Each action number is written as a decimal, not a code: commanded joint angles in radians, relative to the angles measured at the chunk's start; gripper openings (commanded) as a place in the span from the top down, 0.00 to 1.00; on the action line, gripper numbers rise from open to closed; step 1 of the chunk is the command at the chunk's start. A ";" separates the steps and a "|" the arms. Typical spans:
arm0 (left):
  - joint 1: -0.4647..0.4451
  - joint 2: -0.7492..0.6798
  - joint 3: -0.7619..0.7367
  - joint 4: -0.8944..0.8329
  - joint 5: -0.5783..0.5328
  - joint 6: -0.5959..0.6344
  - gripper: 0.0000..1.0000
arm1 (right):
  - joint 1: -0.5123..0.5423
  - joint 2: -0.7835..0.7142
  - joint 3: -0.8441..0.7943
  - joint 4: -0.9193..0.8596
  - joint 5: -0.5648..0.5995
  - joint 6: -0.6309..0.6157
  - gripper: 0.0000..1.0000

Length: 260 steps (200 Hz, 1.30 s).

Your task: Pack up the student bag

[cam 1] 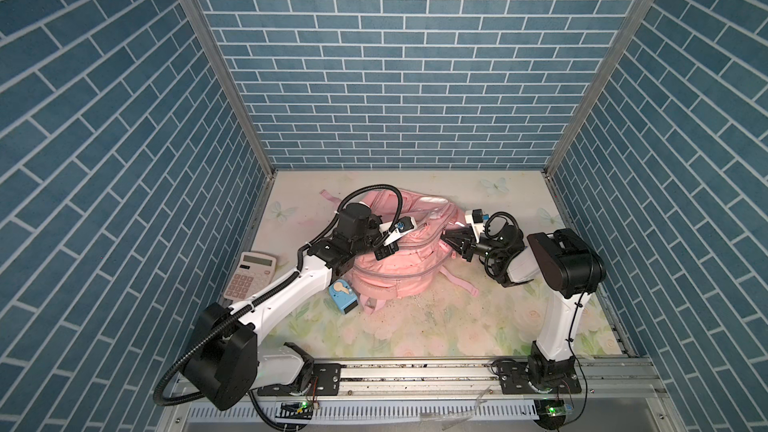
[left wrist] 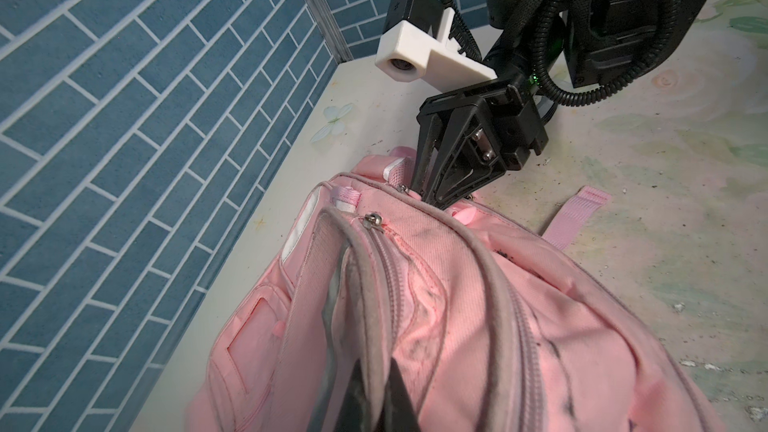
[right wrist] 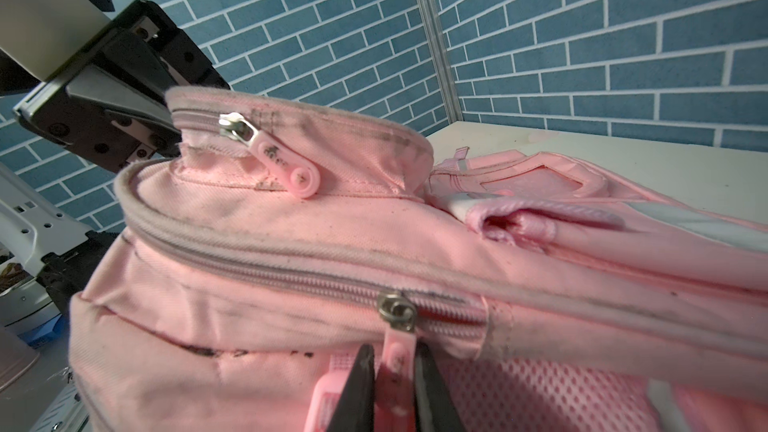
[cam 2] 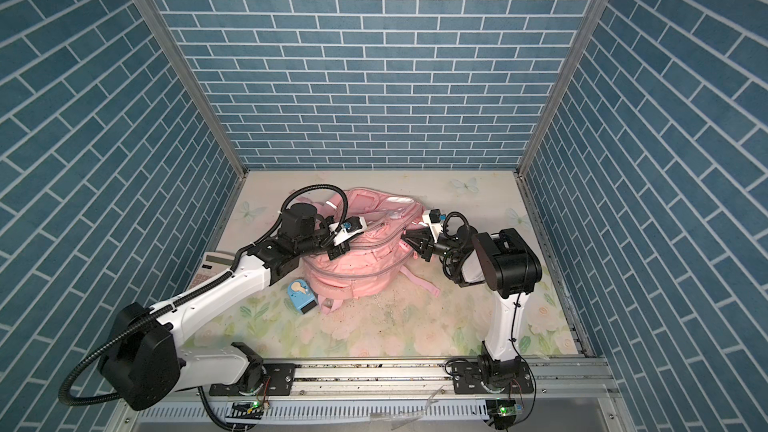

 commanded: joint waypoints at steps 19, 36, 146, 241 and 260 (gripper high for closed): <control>0.000 -0.018 0.028 0.194 0.036 -0.006 1.00 | -0.003 0.002 -0.038 0.116 0.014 0.049 0.89; 0.000 -0.019 0.027 0.197 0.037 -0.010 1.00 | -0.004 0.000 -0.043 0.125 0.018 0.053 0.90; 0.001 -0.017 0.026 0.212 0.034 -0.015 1.00 | -0.002 0.000 -0.068 0.175 0.003 0.088 0.88; -0.002 -0.017 0.021 0.198 0.024 -0.051 1.00 | -0.002 -0.042 -0.072 0.137 0.073 0.099 1.00; -0.022 -0.011 0.029 0.178 -0.043 -0.074 1.00 | -0.002 -0.088 -0.073 0.089 0.083 0.091 1.00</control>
